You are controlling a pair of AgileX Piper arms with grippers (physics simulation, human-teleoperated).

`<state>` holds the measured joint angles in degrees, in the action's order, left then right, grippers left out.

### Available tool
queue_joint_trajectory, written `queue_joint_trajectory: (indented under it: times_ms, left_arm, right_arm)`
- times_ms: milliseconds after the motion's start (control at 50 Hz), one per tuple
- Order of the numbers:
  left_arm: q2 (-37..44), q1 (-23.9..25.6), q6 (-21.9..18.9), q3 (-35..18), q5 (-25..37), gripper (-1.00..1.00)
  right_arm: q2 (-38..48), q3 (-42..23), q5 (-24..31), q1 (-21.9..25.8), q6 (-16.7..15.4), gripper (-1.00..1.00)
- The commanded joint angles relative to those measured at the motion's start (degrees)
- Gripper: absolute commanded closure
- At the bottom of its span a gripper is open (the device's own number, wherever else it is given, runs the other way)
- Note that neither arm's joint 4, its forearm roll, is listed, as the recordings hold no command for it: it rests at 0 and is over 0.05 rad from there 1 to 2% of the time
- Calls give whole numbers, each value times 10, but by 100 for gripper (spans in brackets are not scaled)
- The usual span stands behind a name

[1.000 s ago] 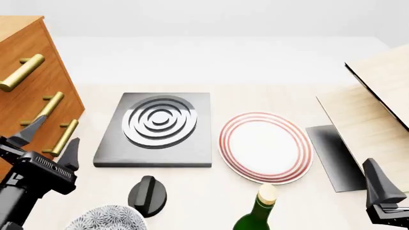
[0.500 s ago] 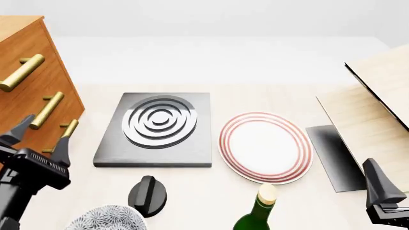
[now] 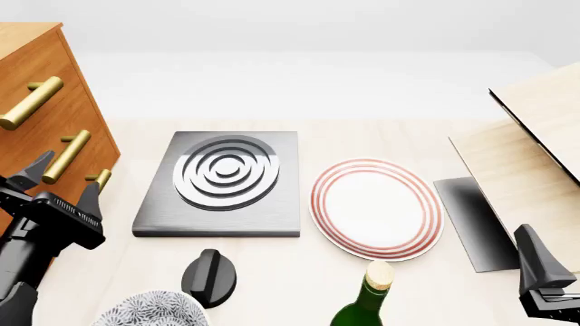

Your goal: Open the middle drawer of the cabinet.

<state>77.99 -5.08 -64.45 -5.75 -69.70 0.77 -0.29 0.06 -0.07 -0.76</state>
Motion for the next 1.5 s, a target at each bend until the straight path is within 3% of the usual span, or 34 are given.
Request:
queue_joint_trajectory:
  times_ms: [20,220,1500]
  left_arm:
    - [40,-9,1,-27,-2,-100]
    - [64,-27,8,-45,-2,-100]
    - [165,-102,-33,-99,-2,-100]
  right_arm:
    - [-2,0,0,0,1,-100]
    - [-2,0,0,0,1,-100]
    - [-2,0,0,0,1,-100]
